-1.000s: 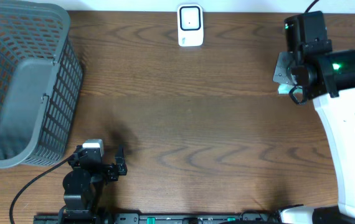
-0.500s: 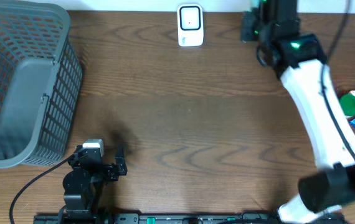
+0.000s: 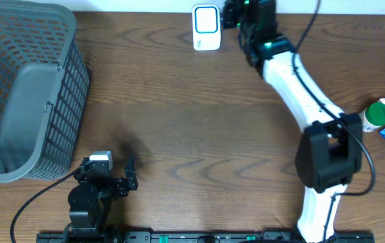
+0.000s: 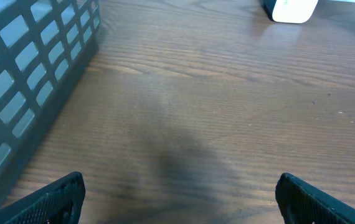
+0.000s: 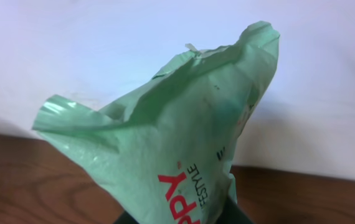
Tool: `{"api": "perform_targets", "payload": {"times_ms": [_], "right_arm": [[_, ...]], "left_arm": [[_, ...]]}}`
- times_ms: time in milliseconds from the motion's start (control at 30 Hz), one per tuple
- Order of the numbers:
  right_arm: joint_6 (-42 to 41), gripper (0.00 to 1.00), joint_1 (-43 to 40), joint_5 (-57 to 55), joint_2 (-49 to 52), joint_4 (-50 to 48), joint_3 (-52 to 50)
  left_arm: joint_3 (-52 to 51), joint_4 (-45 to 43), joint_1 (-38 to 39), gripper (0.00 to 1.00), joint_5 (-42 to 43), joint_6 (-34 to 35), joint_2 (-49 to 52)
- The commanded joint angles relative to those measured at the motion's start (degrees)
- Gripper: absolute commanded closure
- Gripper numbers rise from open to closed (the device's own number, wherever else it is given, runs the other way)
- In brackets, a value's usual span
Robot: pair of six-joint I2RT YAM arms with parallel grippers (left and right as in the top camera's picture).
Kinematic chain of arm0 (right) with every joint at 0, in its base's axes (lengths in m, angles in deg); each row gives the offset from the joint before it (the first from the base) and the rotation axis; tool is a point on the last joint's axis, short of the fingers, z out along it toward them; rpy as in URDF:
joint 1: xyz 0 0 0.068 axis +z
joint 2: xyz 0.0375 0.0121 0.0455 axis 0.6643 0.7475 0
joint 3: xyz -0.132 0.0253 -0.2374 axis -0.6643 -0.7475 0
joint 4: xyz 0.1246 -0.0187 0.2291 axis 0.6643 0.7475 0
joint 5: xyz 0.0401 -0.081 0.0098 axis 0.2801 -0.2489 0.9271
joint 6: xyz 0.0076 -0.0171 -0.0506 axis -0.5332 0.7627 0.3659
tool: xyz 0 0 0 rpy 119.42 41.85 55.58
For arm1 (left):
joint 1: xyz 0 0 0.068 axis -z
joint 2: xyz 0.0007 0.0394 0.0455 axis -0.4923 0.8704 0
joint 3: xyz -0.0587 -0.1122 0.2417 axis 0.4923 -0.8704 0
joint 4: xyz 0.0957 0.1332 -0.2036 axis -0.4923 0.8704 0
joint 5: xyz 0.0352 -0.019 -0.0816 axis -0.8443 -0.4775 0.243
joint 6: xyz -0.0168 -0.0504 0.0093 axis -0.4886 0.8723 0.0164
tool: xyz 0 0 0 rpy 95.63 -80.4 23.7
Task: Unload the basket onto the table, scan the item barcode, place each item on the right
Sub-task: 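Hold the wipes pack up against the white scanner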
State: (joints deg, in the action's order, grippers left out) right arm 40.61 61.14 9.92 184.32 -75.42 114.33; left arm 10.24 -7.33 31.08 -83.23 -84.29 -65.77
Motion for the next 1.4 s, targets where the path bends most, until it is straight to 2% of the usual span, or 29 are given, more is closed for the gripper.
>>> {"api": "perform_targets", "payload": {"times_ms": [0, 167, 367, 867, 1367], "right_arm": [[7.5, 0.99, 1.9, 0.7, 5.3, -1.0, 4.0], [17.4, 0.99, 2.7, -0.6, 11.0, 4.8, 12.4], [25.4, 0.99, 4.5, -4.1, 16.6, 11.2, 20.7], [36.7, 0.99, 7.5, -13.1, 22.2, 9.0, 21.1], [42.4, 0.99, 8.0, -13.5, 24.5, 6.1, 21.1]], "left_arm": [[-0.9, 0.0, -0.3, 0.02, -0.4, -1.0, -0.2], [-0.9, 0.0, -0.3, 0.02, -0.4, -1.0, -0.2], [-0.9, 0.0, -0.3, 0.02, -0.4, -1.0, -0.2], [-0.9, 0.0, -0.3, 0.02, -0.4, -1.0, -0.2], [-0.9, 0.0, -0.3, 0.02, -0.4, -1.0, -0.2]]}}
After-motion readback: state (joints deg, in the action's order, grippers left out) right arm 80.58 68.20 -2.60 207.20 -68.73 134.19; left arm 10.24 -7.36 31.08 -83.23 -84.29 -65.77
